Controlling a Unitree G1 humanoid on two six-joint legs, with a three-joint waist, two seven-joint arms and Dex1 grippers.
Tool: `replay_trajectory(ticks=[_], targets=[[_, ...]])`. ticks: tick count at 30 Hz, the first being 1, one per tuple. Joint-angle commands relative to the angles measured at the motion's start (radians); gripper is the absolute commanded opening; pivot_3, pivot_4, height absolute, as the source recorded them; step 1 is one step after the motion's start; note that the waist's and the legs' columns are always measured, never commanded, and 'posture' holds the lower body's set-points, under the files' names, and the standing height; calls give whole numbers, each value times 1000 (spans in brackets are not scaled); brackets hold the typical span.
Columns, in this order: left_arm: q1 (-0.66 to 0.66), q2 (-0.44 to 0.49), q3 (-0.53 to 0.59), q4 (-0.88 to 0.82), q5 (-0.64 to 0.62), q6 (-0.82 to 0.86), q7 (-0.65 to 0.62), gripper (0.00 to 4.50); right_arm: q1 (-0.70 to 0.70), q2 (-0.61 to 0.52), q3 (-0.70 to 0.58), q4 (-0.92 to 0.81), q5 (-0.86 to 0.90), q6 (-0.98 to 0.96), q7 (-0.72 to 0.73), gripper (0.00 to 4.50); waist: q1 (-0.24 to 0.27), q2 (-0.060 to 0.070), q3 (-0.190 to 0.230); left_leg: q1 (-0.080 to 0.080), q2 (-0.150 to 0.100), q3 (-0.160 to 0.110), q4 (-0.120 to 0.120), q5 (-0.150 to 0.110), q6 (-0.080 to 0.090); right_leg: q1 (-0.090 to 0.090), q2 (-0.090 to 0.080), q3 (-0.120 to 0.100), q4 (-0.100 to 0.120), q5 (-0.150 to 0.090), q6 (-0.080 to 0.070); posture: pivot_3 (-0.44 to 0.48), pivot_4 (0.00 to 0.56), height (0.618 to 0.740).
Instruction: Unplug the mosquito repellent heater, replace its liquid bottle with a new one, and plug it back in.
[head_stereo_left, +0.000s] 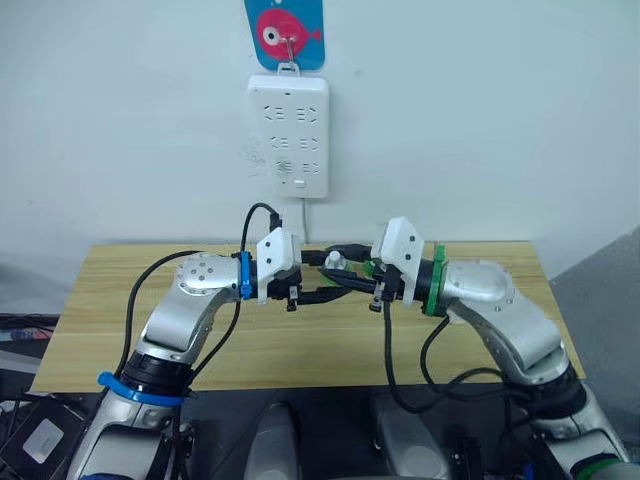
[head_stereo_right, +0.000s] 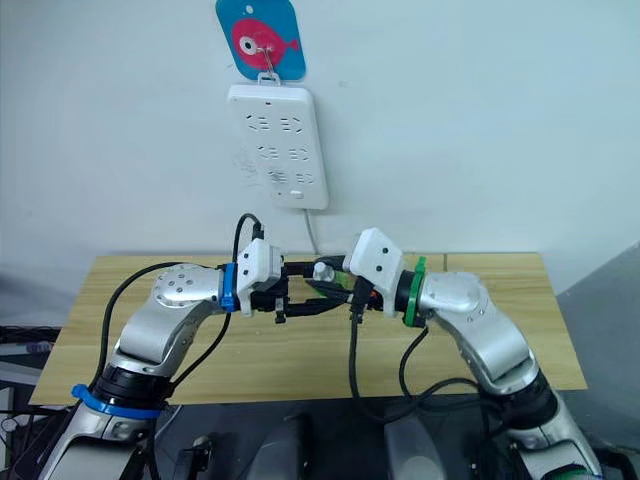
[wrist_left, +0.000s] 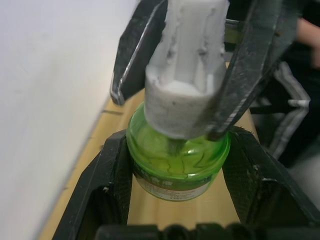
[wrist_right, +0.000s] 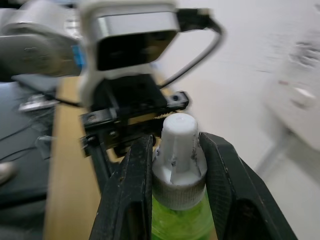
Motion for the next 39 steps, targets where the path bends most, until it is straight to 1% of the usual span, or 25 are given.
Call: replay_trajectory(ticks=[1, 4, 6, 8, 10, 16, 19, 20, 23, 25, 27, 31, 34, 36, 39], targets=[[5, 49, -2, -66, -42, -14, -91, 2275, -128, -21, 42, 116, 60, -119, 278, 1044, -3, 0, 0, 0, 0, 0, 0, 0, 0, 0, 0, 0, 0, 0, 0, -148, 192, 729], [9, 88, -13, -86, -48, -27, -153, 2275, -213, -27, 66, 251, 40, -206, 415, 1044, -7, 0, 0, 0, 0, 0, -1, 0, 0, 0, 0, -1, 0, 0, 0, -135, 187, 729], [9, 99, -18, -92, -43, -41, -170, 2275, -241, -15, 68, 311, 22, -251, 437, 1044, -9, 0, 0, 0, 0, -1, 0, 0, 0, 0, 0, -1, 0, 0, 0, -135, 187, 729], [12, 98, -16, -95, -43, -47, -166, 2275, -247, -31, 73, 325, 13, -271, 477, 1044, -8, 0, 0, -1, 0, -1, 0, 0, 0, 0, 0, -2, -1, 0, 0, -132, 184, 729], [14, 91, -12, -92, -37, -56, -150, 2275, -245, -45, 61, 318, 19, -251, 479, 1044, -8, 0, 0, -1, 0, -1, 0, 0, 0, 0, -2, -1, -1, 0, 0, -137, 184, 729], [37, 82, 6, -87, -42, -42, -101, 2275, -205, -121, -34, 263, 4, -244, 395, 3187, -7, 0, 0, 0, 0, -1, 1, 0, 0, 0, -1, -1, 0, 0, 0, -169, 195, 729], [38, 76, 17, -84, -49, -34, -77, 2275, -158, -170, -90, 175, 41, -180, 356, 4302, -12, 0, 0, -1, 0, -1, 0, 0, 0, 0, -1, -1, 0, 0, 0, -174, 201, 729], [36, 71, 18, -81, -48, -35, -70, 2275, -129, -183, -104, 127, 57, -151, 339, 4500, -12, 0, 0, 0, 0, -1, 0, 0, 0, 0, -1, -1, 0, 0, 0, -174, 201, 729], [31, 54, 14, -76, -50, -33, -52, 2275, -19, -183, -122, -47, 87, -65, 241, 4500, -13, 0, 0, -1, 0, -1, 0, 0, 0, 0, -1, -1, -1, 0, 0, -179, 206, 729], [29, 47, 8, -73, -45, -34, -49, 2275, 28, -144, -120, -142, 95, -2, 140, 4500, -17, 0, 0, -1, 0, -1, -1, 0, 0, 0, 0, -1, -1, 0, 0, -179, 207, 729], [29, 44, 7, -69, -42, -38, -49, 2275, 52, -90, -94, -193, 59, 37, 35, 4500, -25, 0, 0, 0, 0, 0, 0, 0, 0, 0, 0, 1, 0, 0, 0, -182, 208, 729], [31, 42, 5, -69, -40, -41, -51, 2275, 44, 1, -51, -193, -7, 85, -114, 4500, -24, 0, -1, 1, 1, 0, 0, 0, 0, 0, 1, 1, 1, 0, 0, -183, 209, 729], [35, 40, 2, -74, -39, -44, -51, 2275, 26, 31, -19, -170, -41, 96, -156, 4500, -23, 0, 0, 0, 0, 0, 0, 0, 0, 0, 0, 1, 0, 0, 0, -175, 207, 729], [41, 41, 2, -81, -39, -44, -50, 2275, 24, 25, -17, -156, -53, 100, -163, 4500, -22, 0, -1, 0, 0, 0, 0, 0, 0, 0, 0, 1, 0, 0, 0, -175, 207, 729], [50, 43, 3, -87, -40, -45, -49, 2275, 28, -43, -46, -133, -53, 86, -119, 4500, -19, 0, 0, 0, 0, 0, -1, 0, 0, 0, 0, 1, -1, 0, 0, -171, 209, 729]])
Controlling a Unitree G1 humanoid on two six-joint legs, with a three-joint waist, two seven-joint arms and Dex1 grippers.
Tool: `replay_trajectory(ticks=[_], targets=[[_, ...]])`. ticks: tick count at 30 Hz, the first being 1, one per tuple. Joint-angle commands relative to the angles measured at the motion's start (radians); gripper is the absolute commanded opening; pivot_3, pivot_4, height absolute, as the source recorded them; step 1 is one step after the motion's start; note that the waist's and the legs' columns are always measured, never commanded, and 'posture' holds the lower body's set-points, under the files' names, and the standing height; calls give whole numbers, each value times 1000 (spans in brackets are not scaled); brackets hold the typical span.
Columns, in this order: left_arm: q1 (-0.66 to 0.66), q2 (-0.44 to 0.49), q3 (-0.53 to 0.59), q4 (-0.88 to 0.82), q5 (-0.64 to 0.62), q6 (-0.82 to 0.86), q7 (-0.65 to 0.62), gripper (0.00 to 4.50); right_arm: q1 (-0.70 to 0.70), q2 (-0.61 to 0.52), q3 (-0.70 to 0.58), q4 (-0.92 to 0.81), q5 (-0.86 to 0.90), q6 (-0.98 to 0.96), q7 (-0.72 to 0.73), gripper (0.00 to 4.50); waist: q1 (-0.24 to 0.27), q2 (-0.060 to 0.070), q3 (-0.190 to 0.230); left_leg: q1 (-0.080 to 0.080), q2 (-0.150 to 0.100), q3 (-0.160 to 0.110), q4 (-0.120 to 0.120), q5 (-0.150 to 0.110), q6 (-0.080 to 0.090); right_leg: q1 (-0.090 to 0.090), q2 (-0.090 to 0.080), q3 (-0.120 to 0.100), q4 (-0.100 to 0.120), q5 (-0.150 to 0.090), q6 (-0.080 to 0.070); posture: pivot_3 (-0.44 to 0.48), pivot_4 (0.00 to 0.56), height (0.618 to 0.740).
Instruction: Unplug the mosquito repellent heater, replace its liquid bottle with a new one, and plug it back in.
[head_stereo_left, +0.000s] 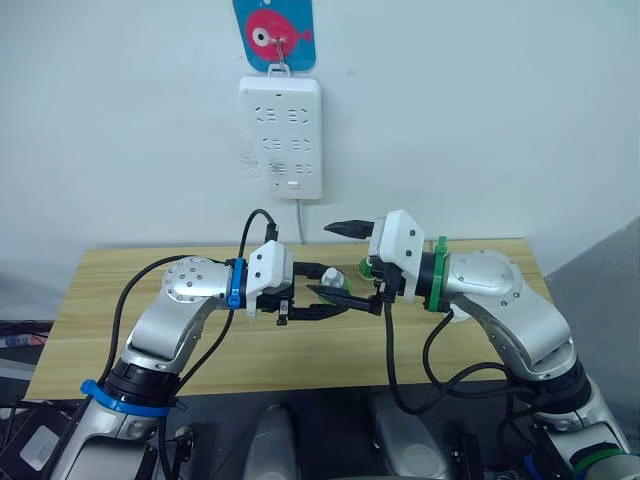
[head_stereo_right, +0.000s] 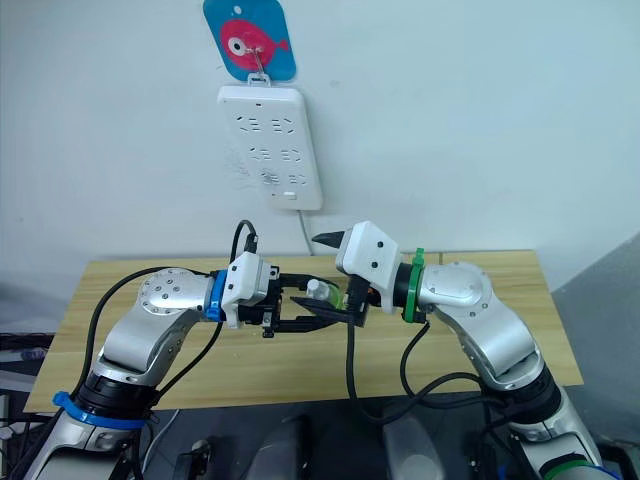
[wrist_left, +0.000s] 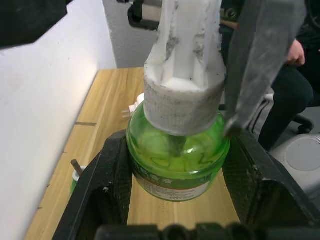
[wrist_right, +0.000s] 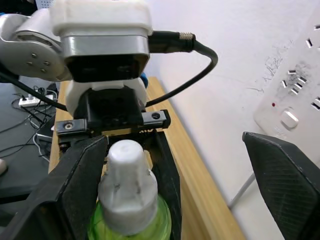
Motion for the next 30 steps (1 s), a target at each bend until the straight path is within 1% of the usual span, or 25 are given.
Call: replay_trajectory(ticks=[1, 3, 5, 6, 8, 10, 13, 17, 20, 23, 27, 30], targets=[[14, 3, 5, -35, -9, -18, -5, 2275, -3, -82, -57, 11, 1, -19, 48, 4500, 1, 0, 0, 0, 0, 0, 0, 0, 0, 0, 0, 0, 0, 0, 0, -171, 209, 729], [22, 7, 7, -33, -7, -20, -6, 2275, -11, -151, -106, 20, 49, -9, 114, 4500, 1, 0, 0, 0, 0, 0, 1, 0, 0, 0, 0, 0, 0, 0, 0, -172, 209, 729], [27, 9, 8, -30, -5, -22, -4, 2275, -13, -256, -139, 15, 110, 8, 228, 4500, 1, 0, 0, 0, 0, 0, 1, 0, 0, 1, 0, 0, 0, 0, 0, -172, 209, 729], [28, 9, 9, -29, -4, -23, -4, 2275, -12, -287, -145, 12, 128, 12, 259, 4500, 2, 0, 0, 0, -1, 0, 1, 0, 0, 1, 0, 0, 0, 0, 0, -172, 209, 729], [30, 9, 9, -29, -3, -24, -4, 2275, -10, -311, -153, -11, 180, 50, 279, 4500, 1, 0, 0, 0, -1, 0, 1, 0, 0, 1, 0, 0, 0, 0, 0, -173, 210, 729], [28, 7, 5, -29, -2, -23, -3, 2275, -10, -273, -138, -47, 213, 84, 243, 4500, -7, 0, 0, 1, 1, 1, 0, 0, 0, 0, 1, 0, 0, 0, 0, -176, 211, 729], [22, 2, 0, -29, -3, -19, -2, 2275, -25, -171, -76, -67, 186, 107, 147, 4500, -11, 0, 0, 2, 3, 0, -1, 0, 0, 0, 3, 1, 1, 0, 0, -178, 211, 729], [16, -4, -5, -33, -3, -14, -2, 2275, -51, -39, 13, -40, 101, 102, 18, 4500, -4, 0, 0, 1, 1, 0, 0, 0, 0, 0, 2, 1, 1, 0, 0, -174, 210, 729], [18, -2, -4, -41, -4, -10, -2, 2275, -72, -2, 29, 3, 52, 96, -29, 4500, -2, 0, 0, 0, 0, 1, 0, 0, 0, 0, 0, 1, 0, 0, 0, -167, 209, 729], [25, 6, 3, -47, -7, -10, -4, 2275, -69, -51, -6, 22, 52, 94, 5, 4500, 5, 0, 0, 0, 0, 0, 0, 0, 0, 0, 0, 0, 0, 0, 0, -167, 209, 729], [31, 12, 5, -47, -6, -13, -2, 2275, -52, -164, -65, 31, 81, 77, 91, 4500, 6, 0, 0, 0, -1, 0, 0, 0, 0, 0, 0, 0, -1, 0, 0, -162, 210, 729], [32, 10, 3, -45, -4, -14, 2, 2275, -31, -286, -131, 33, 134, 77, 200, 4500, 5, 0, 0, 0, 0, 0, 0, 0, 0, 0, 0, 0, 0, 0, 0, -160, 209, 729]])
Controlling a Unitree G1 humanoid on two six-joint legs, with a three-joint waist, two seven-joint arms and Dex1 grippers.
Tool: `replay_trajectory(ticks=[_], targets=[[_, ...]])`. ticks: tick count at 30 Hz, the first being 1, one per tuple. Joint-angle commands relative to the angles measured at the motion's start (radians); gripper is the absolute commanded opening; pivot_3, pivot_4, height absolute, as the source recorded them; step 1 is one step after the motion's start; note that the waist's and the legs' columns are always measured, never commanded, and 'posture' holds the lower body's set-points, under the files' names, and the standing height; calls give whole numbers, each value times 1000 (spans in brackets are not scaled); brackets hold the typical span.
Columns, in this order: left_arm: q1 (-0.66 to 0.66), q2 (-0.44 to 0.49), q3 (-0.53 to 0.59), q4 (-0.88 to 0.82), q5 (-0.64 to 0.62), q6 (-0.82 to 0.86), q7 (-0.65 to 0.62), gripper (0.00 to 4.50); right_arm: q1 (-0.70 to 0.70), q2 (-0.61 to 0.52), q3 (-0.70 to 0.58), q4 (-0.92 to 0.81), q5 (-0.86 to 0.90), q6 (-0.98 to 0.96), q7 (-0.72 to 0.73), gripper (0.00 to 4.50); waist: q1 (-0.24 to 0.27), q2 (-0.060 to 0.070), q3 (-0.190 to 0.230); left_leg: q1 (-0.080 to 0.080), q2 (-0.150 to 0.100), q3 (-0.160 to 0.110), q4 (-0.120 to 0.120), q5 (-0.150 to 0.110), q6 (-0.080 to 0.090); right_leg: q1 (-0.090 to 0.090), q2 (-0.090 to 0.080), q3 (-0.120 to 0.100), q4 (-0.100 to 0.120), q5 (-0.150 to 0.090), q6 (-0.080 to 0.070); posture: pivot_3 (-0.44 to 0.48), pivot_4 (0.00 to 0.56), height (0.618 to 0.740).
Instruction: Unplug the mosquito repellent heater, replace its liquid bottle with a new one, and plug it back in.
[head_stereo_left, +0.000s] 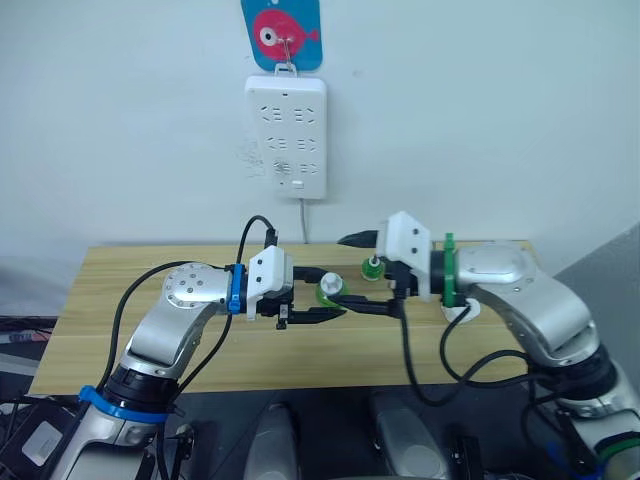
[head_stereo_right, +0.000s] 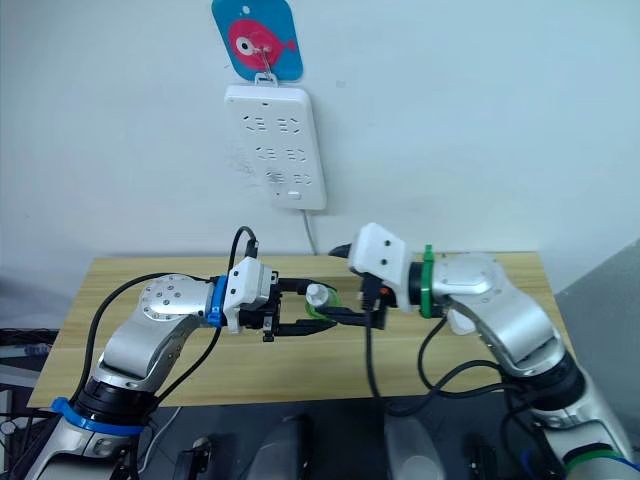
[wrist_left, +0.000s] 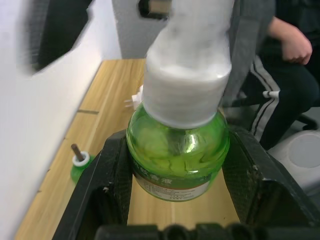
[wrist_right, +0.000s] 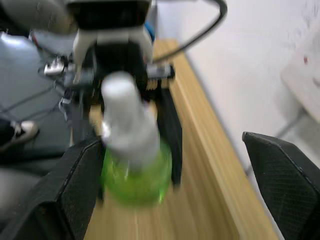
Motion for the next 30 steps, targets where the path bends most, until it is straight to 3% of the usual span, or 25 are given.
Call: replay_trajectory(ticks=[1, 7, 16, 19, 28, 30], targets=[[4, -1, 3, -34, -15, -17, -9, 2275, 14, -113, -113, -18, 71, 2, 113, 4500, 0, 0, 0, 0, 0, 0, 0, 0, 0, 0, 0, 0, 0, 0, 0, -164, 209, 729], [-3, -8, -2, -13, -4, -29, -21, 2275, 10, -112, -142, -130, 246, 120, 125, 4500, -11, 0, 0, 1, 1, 0, -1, 0, 0, 0, 1, 1, 0, 0, 0, -179, 211, 729], [-18, -18, -21, 14, 17, -60, -39, 2275, -48, 58, -20, -126, 207, 162, -33, 4500, -5, 0, 0, 0, 0, 0, 0, 0, 0, 0, 1, 0, 0, 0, 0, -185, 211, 729], [-20, -21, -23, 17, 20, -66, -42, 2275, -60, 73, 4, -109, 186, 138, -33, 3900, -6, 0, 0, -1, 0, 0, 0, 0, 0, 0, 0, 0, -1, 0, 0, -181, 208, 729], [-18, -13, -26, 24, 37, -78, -38, 2275, -76, 77, 5, -104, 195, 117, 1, 619, -6, 0, 0, 0, 1, 0, 0, 0, 0, 0, 0, 0, 0, 0, 0, -176, 205, 729], [-18, -9, -27, 34, 46, -81, -37, 2275, -85, 74, -20, -115, 229, 130, 15, 258, -6, 0, 0, 0, 1, 0, 0, 0, 0, 0, 0, 0, 0, 0, 0, -177, 204, 729]])
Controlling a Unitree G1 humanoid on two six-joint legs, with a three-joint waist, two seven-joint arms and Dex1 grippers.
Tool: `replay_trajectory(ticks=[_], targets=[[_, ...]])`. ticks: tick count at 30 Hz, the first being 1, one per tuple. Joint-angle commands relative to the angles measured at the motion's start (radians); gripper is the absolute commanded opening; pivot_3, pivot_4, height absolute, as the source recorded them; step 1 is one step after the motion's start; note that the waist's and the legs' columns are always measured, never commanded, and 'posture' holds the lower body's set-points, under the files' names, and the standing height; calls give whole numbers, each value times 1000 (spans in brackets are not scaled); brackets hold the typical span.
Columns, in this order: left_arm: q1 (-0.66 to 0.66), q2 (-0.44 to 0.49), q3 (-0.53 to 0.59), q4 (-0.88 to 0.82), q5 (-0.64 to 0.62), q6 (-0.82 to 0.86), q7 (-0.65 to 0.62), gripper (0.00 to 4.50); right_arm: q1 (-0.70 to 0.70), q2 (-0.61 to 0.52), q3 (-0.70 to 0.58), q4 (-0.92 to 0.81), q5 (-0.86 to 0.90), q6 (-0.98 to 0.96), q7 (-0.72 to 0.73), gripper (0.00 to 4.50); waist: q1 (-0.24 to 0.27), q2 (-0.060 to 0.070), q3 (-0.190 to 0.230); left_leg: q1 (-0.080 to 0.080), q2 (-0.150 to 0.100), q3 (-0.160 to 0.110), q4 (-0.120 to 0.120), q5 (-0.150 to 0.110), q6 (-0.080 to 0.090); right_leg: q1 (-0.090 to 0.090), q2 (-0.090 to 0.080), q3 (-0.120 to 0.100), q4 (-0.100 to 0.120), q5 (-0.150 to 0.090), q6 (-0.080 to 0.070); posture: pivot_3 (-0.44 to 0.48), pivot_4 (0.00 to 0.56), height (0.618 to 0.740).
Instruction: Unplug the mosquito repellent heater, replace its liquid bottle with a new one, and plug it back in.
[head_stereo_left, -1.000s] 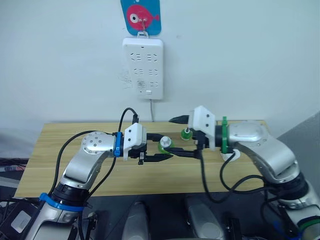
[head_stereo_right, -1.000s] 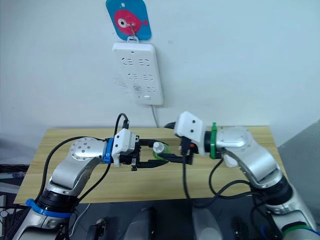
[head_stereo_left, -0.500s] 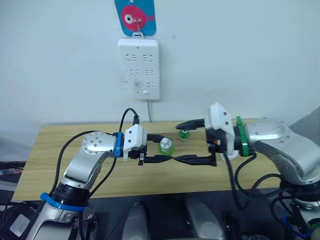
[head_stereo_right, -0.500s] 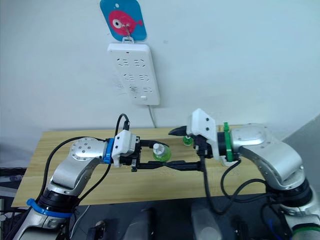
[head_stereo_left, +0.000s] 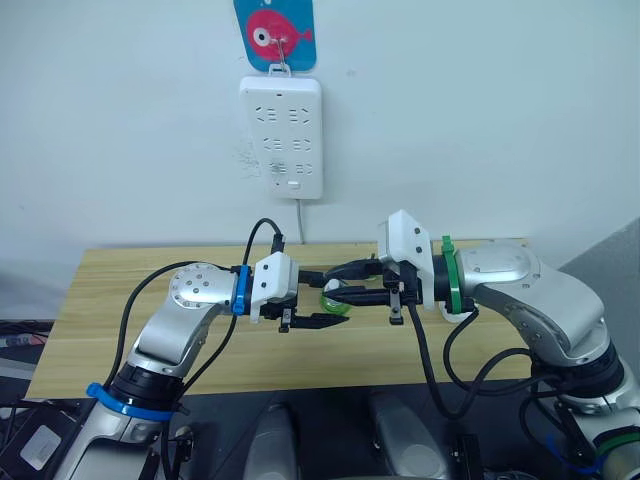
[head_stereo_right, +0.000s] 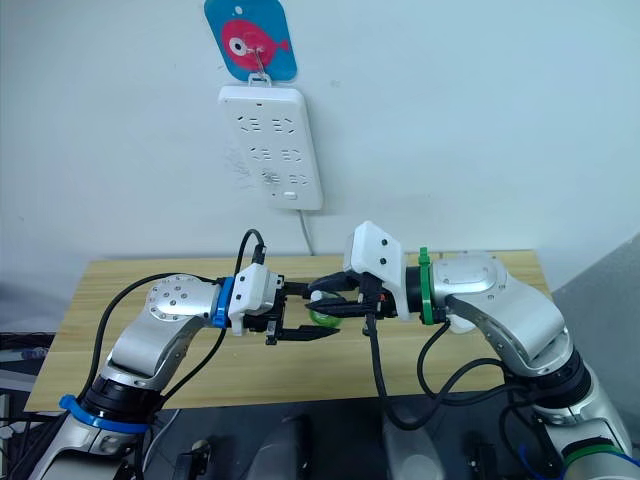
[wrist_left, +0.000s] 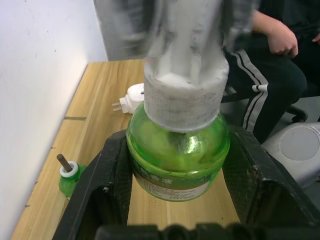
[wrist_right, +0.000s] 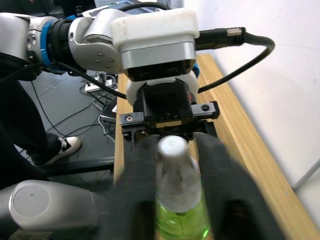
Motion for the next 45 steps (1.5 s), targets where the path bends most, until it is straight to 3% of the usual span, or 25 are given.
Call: replay_trajectory(ticks=[1, 8, 10, 13, 15, 18, 24, 32, 39, 44, 45], targets=[[-4, 9, 3, 5, 14, -21, 3, 2275, -31, -7, -57, -39, 69, 7, 32, 263, 0, 0, 0, 0, 0, 0, 0, 0, 0, 0, 0, 0, 0, 0, 0, -176, 205, 729], [52, 71, 13, 101, 63, 32, 18, 2275, -100, -18, -187, -21, 150, 33, -5, 263, -4, 0, 0, 0, 0, 0, 0, 0, 0, 0, 0, 0, 0, 0, 0, -175, 210, 729], [100, 111, 16, 130, 96, -3, 19, 2275, -10, -45, -142, 10, 46, -48, -17, 263, -5, -1, -1, 1, 0, 0, -1, 0, 0, 0, 0, 0, 0, 0, 0, -173, 213, 729], [163, 145, 30, 117, 103, -1, 34, 2275, 185, -41, 3, 168, -231, -337, -89, 263, 3, -2, -2, 1, 1, -1, -3, -1, 1, 0, 0, -1, -1, 0, 0, -147, 221, 729], [181, 153, 35, 104, 101, 6, 41, 2275, 241, -15, 48, 267, -354, -492, -132, 263, 9, -2, -2, 0, 0, 0, -3, -1, 1, -1, 0, 0, -2, 0, 0, -147, 221, 729], [226, 167, 42, 62, 96, 5, 48, 2275, 286, 84, 69, 549, -482, -753, -242, 263, 6, -2, -2, -1, -1, 3, 0, -1, 1, -1, -2, 2, -1, 0, 0, -114, 222, 729], [261, 177, 60, 11, 85, 30, 56, 2275, 217, 222, 8, 968, -546, -985, -349, 263, 6, -2, -2, 2, 1, 4, -1, 0, 1, -1, 0, 3, 1, 0, 0, -83, 219, 729], [252, 167, 64, -25, 68, 65, 68, 2275, 175, 272, -30, 1196, -561, -1062, -336, 263, 24, -2, -2, 2, 1, 3, -2, -1, 1, 0, 0, 3, 1, 0, 0, -75, 221, 729], [234, 155, 56, -17, 63, 66, 67, 2275, 218, 285, -109, 1097, -487, -1012, -285, 2572, 32, -2, -2, 2, 0, 3, -1, 0, 1, 0, 0, 3, 1, 0, 0, -82, 222, 729], [200, 130, 60, -29, 18, 71, 47, 2275, 299, 184, -104, 714, -412, -828, -146, 4336, 35, -1, -1, 2, 0, 3, -1, -1, 1, 0, 0, 3, 1, 0, 0, -109, 228, 729], [188, 124, 60, -33, 4, 79, 43, 2275, 308, 156, -94, 619, -383, -766, -105, 4473, 35, -1, -1, 2, 0, 3, -1, -1, 1, 0, 0, 3, 1, 0, 0, -115, 228, 729]])
